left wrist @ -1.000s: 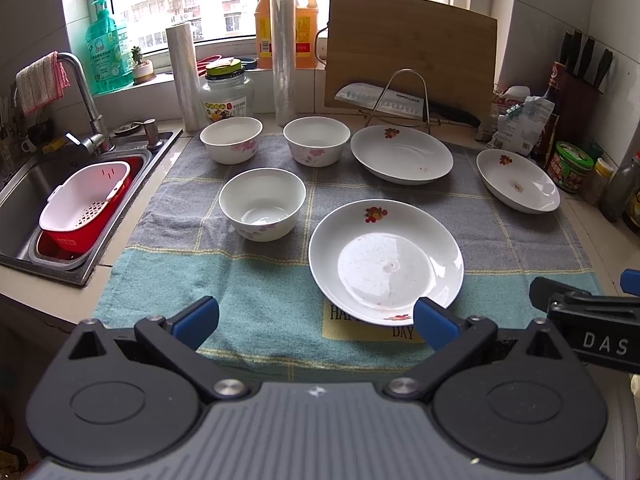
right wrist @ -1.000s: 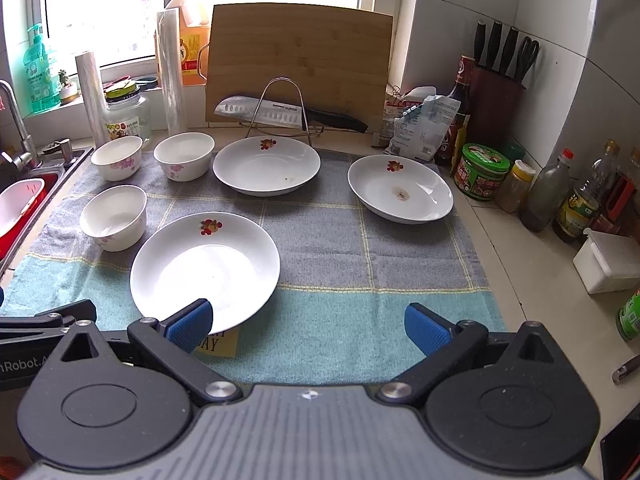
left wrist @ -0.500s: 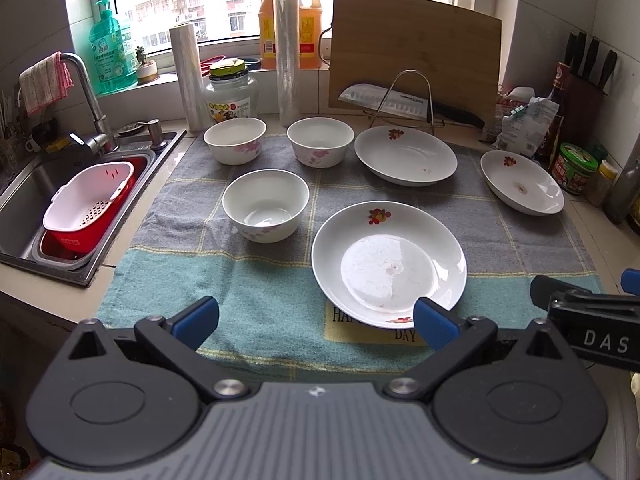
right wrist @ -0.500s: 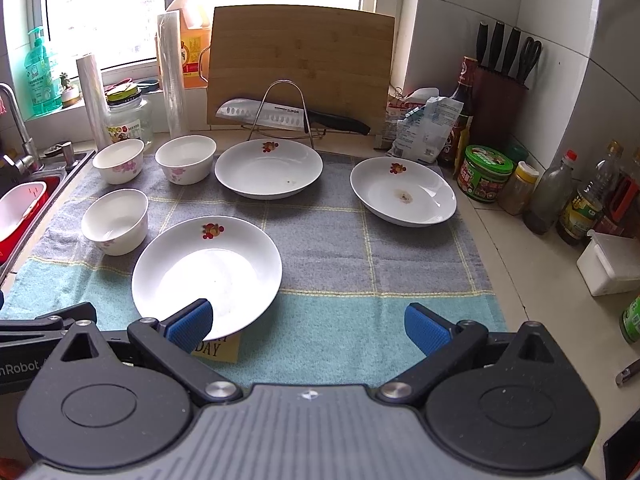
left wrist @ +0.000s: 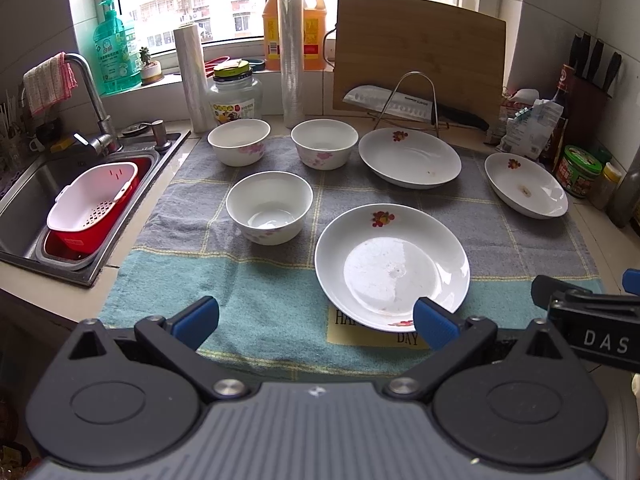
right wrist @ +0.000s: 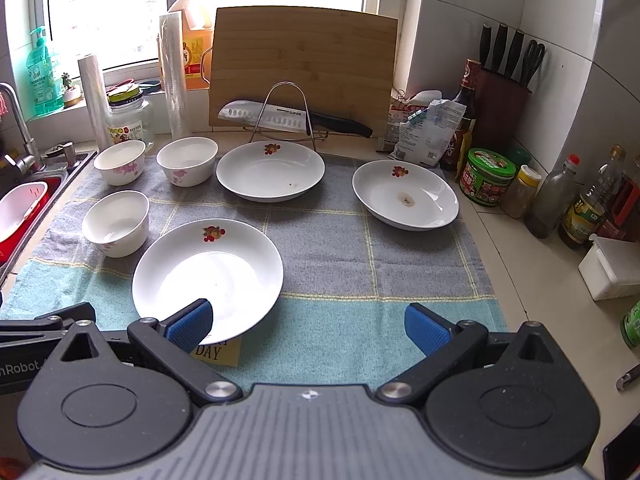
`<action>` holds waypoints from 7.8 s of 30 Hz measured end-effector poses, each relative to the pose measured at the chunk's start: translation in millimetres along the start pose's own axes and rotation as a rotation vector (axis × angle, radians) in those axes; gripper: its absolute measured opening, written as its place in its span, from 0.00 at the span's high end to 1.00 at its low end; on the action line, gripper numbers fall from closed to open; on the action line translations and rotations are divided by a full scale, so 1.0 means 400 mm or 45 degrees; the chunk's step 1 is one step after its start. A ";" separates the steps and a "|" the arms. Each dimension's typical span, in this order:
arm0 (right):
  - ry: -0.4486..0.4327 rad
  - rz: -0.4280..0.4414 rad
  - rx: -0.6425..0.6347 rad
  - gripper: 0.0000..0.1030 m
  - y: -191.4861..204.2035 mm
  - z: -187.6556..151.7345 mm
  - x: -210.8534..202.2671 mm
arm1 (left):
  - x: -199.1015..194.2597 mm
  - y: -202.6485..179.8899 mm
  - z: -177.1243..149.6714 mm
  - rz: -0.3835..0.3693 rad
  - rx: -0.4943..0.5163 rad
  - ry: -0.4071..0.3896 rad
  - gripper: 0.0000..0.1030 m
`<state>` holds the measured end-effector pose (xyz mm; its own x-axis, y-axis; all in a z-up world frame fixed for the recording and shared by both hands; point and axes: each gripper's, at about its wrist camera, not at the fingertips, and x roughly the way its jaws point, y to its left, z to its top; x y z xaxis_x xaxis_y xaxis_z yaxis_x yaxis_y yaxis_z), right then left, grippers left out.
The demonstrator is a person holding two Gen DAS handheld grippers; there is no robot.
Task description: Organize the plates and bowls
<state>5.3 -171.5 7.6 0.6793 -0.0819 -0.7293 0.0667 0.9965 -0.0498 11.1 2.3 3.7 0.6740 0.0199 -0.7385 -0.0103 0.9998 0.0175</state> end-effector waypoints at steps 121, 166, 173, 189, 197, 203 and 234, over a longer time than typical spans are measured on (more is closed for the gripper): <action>0.140 0.154 -0.085 0.00 -0.498 0.084 0.652 | 0.609 -0.639 0.445 -0.623 0.710 0.243 0.01; 0.104 0.190 -0.144 0.00 -0.470 0.130 0.723 | 0.890 -0.842 0.538 -0.759 0.693 0.409 0.24; 0.087 0.192 -0.156 0.00 -0.468 0.137 0.728 | 0.909 -0.844 0.544 -0.777 0.705 0.448 0.24; 0.064 0.233 -0.230 0.00 -0.465 0.156 0.740 | 0.924 -0.856 0.544 -0.827 0.736 0.467 0.30; 0.066 0.222 -0.235 0.00 -0.463 0.158 0.736 | 0.920 -0.855 0.542 -0.821 0.758 0.459 0.31; 0.069 0.217 -0.242 0.00 -0.459 0.159 0.731 | 0.913 -0.845 0.535 -0.806 0.773 0.436 0.31; 0.058 0.206 -0.229 0.00 -0.467 0.124 0.602 | 0.766 -0.794 0.500 -0.834 0.832 0.289 0.31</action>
<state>192.7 -378.2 -124.6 0.6367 0.0755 -0.7674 -0.1743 0.9835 -0.0478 368.6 -310.0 -93.2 0.2389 -0.4739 -0.8475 0.7798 0.6137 -0.1233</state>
